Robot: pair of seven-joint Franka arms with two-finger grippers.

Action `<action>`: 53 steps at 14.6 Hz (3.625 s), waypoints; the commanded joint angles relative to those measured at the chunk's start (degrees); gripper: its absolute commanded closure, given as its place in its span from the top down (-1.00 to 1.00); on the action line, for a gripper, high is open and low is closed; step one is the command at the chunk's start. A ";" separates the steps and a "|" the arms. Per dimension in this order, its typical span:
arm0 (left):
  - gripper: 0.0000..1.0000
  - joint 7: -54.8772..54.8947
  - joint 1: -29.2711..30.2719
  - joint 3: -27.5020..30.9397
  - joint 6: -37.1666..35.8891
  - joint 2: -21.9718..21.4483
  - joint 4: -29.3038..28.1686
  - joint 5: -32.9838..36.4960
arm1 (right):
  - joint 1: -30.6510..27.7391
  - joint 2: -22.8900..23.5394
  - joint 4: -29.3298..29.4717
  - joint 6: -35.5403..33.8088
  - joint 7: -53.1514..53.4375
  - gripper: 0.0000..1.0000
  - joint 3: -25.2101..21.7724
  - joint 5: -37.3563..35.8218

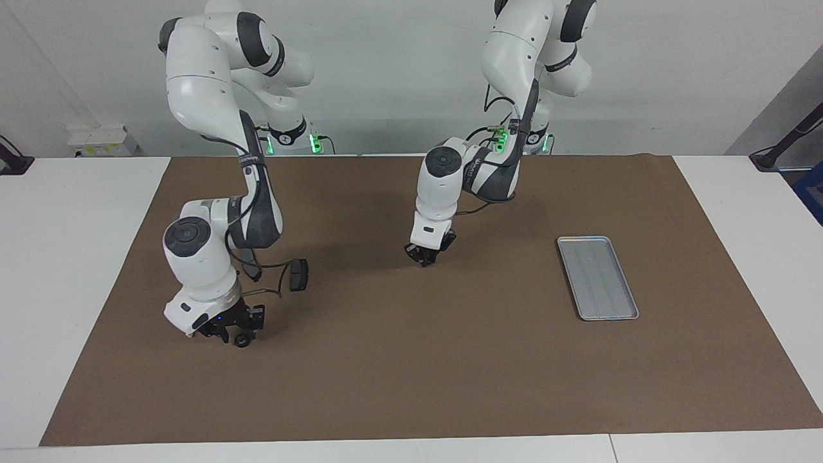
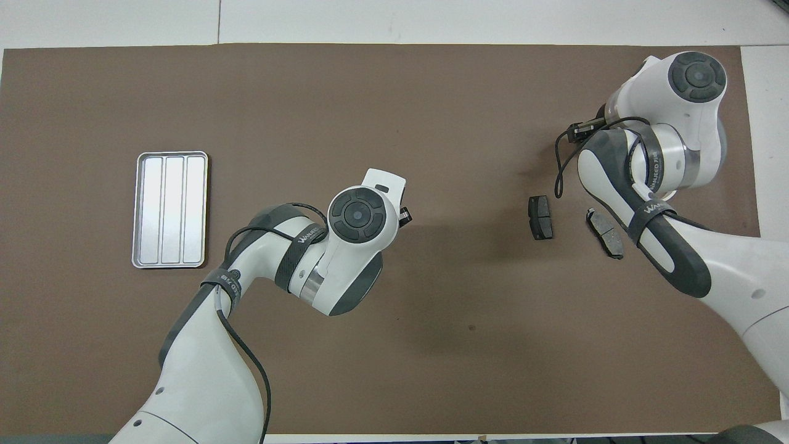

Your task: Place bearing gear from tray to pile

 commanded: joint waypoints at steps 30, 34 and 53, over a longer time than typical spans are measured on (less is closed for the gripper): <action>1.00 59.43 35.89 2.88 -50.98 -27.41 18.32 5.13 | 35.16 0.87 -0.72 -3.38 73.45 0.85 1.97 0.13; 1.00 59.43 36.25 3.05 -49.92 -26.53 17.35 4.16 | 35.16 -0.10 -3.82 -1.60 73.27 0.84 2.06 0.65; 1.00 59.43 35.81 2.96 -50.53 -24.42 16.38 3.45 | 34.99 -0.28 -2.33 -6.00 73.44 -1.00 3.29 1.80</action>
